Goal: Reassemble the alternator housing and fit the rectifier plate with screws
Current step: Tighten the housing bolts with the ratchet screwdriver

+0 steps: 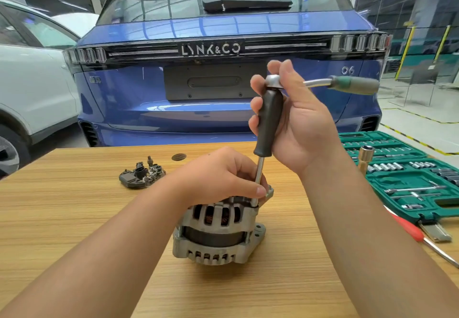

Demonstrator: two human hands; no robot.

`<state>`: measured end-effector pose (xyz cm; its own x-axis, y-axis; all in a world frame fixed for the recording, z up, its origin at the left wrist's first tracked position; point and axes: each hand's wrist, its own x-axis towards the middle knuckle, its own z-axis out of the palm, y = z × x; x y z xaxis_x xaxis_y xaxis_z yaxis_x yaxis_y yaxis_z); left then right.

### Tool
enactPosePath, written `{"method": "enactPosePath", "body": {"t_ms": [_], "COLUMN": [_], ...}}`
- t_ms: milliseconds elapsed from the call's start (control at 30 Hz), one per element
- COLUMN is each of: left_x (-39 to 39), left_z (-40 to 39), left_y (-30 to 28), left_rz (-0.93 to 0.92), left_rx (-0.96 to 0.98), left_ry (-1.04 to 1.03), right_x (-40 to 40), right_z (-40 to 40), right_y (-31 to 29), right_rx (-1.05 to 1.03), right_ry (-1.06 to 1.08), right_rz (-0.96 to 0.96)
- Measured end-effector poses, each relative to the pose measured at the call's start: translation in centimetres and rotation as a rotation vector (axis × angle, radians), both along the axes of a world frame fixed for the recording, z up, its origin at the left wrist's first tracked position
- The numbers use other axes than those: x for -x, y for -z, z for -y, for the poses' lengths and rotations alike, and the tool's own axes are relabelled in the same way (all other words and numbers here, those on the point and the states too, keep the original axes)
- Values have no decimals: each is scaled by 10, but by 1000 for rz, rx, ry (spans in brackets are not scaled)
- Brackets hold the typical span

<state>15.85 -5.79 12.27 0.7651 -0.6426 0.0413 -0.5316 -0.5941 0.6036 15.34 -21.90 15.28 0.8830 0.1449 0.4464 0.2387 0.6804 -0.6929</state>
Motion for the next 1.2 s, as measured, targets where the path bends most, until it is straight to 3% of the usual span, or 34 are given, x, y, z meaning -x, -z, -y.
{"method": "enactPosePath", "body": {"t_ms": [167, 300, 400, 533, 600, 800, 1033, 1200], "left_x": [-2, -3, -6, -8, -8, -6, -5, -1], "left_z": [1, 0, 0, 0, 0, -1, 0, 3], "left_y": [0, -2, -1, -2, -2, -2, -1, -4], "left_rz": [0, -23, -21, -32, -52, -32, -31, -25], "left_rx": [-6, -33, -47, -38, -39, -53, -24, -46], "left_ry": [-12, 21, 28, 52, 77, 54, 9, 26], "right_x": [2, 3, 1, -7, -10, -11, -2, 0], "right_z": [-12, -16, -15, -2, 6, 6, -7, -18], "right_y": [5, 7, 6, 2, 2, 4, 2, 9], "right_rx": [222, 296, 186, -19, -75, -63, -30, 219], "right_ry": [725, 904, 723, 122, -82, -264, 186, 822], "right_rz": [203, 287, 156, -150, -213, -156, -8, 238]}}
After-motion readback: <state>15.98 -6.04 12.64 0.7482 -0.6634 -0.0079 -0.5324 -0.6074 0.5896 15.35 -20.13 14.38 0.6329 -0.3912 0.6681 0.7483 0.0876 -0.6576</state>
